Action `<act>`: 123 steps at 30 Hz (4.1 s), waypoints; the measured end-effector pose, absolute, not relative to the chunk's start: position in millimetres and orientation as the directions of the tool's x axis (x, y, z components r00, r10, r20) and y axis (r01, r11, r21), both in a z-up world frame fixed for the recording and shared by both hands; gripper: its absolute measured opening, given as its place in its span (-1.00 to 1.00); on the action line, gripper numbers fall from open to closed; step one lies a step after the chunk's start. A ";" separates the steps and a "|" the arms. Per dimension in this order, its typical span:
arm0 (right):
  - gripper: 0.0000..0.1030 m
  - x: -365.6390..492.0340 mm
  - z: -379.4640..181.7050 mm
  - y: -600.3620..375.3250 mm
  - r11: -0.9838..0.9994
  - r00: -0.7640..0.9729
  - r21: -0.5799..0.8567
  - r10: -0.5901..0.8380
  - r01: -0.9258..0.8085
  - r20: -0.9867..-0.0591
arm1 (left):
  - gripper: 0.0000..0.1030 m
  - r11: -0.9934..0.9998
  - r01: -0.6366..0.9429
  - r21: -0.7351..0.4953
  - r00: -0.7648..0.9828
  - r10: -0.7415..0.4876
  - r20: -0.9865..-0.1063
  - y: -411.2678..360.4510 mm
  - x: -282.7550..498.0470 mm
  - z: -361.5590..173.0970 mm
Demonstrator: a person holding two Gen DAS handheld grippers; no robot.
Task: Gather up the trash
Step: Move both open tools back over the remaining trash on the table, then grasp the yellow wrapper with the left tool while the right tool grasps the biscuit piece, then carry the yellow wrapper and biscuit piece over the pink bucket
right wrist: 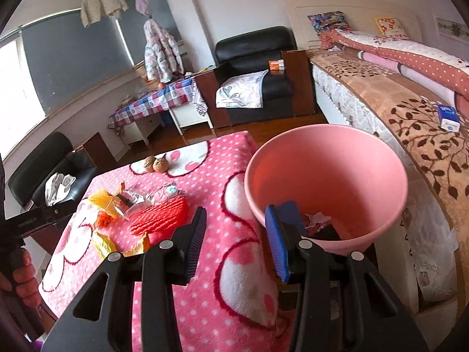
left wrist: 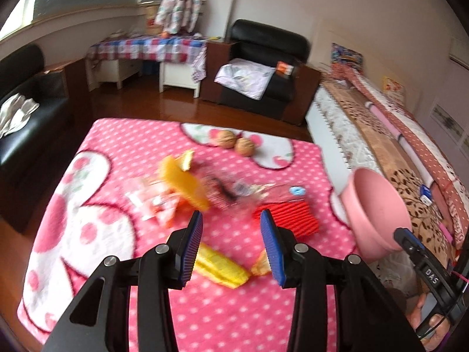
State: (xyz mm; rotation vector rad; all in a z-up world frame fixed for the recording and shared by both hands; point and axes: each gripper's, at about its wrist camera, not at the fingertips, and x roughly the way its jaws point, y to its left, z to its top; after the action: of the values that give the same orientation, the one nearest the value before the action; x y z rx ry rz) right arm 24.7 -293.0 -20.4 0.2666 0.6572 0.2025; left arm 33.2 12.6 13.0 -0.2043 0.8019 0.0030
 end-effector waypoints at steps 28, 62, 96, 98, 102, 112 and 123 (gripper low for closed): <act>-0.18 32.8 -42.2 -240.0 0.882 0.622 0.367 0.469 -0.294 -0.627 | -0.60 0.894 -0.309 -0.323 0.480 -0.146 -0.865 33.9 68.1 -68.3; -0.88 69.7 -71.2 -159.6 0.851 0.424 0.406 0.520 -0.332 -0.742 | -0.75 0.939 -0.113 -0.324 0.596 -0.197 -0.778 52.5 40.8 -39.1; -0.88 63.5 -12.1 -363.1 0.924 0.776 0.380 0.206 0.047 -0.596 | -0.75 0.912 0.274 -0.305 0.633 -0.410 -0.657 -126.6 92.9 32.1; -0.88 64.7 -13.4 -371.8 0.926 0.783 0.370 0.182 0.067 -0.595 | -0.75 0.907 0.296 -0.300 0.631 -0.421 -0.651 -142.5 98.1 33.9; -0.88 66.6 -17.5 -387.9 0.928 0.789 0.358 0.144 0.101 -0.597 | -0.75 0.898 0.328 -0.292 0.622 -0.438 -0.649 -173.0 109.2 34.2; -0.88 74.8 -29.6 -406.4 0.932 0.789 0.329 0.085 0.153 -0.608 | -0.75 0.889 0.368 -0.273 0.607 -0.452 -0.653 -222.9 130.5 23.2; -0.88 81.4 -40.2 -414.2 0.930 0.775 0.327 0.078 0.170 -0.627 | -0.75 0.899 0.358 -0.253 0.583 -0.427 -0.691 -243.4 147.4 -2.4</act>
State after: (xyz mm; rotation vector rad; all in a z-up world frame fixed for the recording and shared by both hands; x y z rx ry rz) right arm 81.4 -414.2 -40.2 0.3812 0.6864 -0.0508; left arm 147.4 -243.4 -2.4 -0.0891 0.8301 -0.4590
